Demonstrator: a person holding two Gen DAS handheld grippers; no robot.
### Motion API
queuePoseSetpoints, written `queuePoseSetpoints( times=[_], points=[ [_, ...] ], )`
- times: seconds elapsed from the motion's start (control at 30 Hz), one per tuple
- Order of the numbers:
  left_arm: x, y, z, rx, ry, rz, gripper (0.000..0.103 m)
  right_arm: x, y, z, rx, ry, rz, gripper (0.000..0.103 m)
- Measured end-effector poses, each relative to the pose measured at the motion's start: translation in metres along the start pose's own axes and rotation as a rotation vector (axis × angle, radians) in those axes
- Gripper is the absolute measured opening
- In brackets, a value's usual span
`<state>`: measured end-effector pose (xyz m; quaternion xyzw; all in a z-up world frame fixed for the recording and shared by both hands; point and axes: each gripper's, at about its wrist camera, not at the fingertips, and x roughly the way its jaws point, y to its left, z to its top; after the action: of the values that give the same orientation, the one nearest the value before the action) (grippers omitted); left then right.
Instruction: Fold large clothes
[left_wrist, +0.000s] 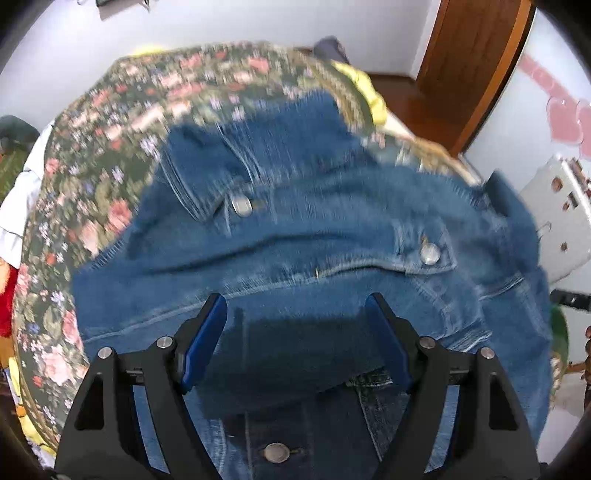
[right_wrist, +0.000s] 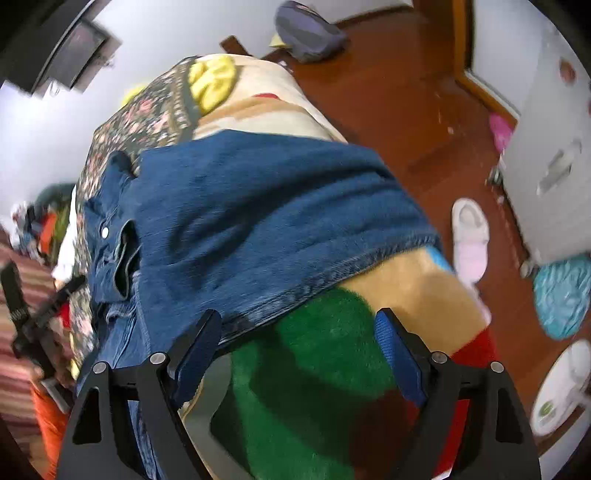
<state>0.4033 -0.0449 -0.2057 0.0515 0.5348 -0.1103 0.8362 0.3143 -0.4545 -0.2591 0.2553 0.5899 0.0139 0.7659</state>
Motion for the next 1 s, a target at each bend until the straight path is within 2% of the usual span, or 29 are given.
queuePoseSetpoints(
  times=[0.1,0.2,0.33,0.4,0.43,0.5,0.6,0.8,0.93,1.0],
  points=[
    [0.010,-0.005,-0.004,0.018,0.015,0.014,0.077,0.014,-0.009,0.009,0.040,0.006,0.065,0.084],
    [0.015,-0.010,-0.009,0.026,0.021,0.016,0.077,0.032,-0.017,0.017,0.098,0.005,0.083,0.083],
    [0.018,-0.009,-0.012,0.015,0.026,0.011,0.077,0.043,-0.011,0.031,0.119,-0.040,0.052,0.072],
    [0.019,-0.008,-0.013,0.012,0.023,0.008,0.077,0.039,-0.006,0.036,0.118,-0.069,0.050,0.053],
    [0.019,-0.008,-0.013,0.011,0.022,0.010,0.077,0.037,-0.003,0.039,0.115,-0.084,0.043,0.049],
    [0.018,-0.010,-0.014,0.015,0.016,0.017,0.077,0.033,0.004,0.045,0.107,-0.110,0.036,0.032],
    [0.015,-0.013,-0.015,0.033,0.001,0.036,0.077,0.019,0.016,0.048,0.068,-0.167,0.038,0.019],
    [-0.012,-0.017,-0.014,0.036,-0.084,0.028,0.076,-0.030,0.062,0.051,-0.053,-0.302,0.097,0.011],
    [-0.038,-0.009,-0.013,0.013,-0.145,0.018,0.076,-0.062,0.118,0.052,-0.160,-0.368,0.176,0.010],
    [-0.050,-0.002,-0.013,0.004,-0.170,0.019,0.076,-0.069,0.148,0.050,-0.208,-0.368,0.216,0.010]
  ],
)
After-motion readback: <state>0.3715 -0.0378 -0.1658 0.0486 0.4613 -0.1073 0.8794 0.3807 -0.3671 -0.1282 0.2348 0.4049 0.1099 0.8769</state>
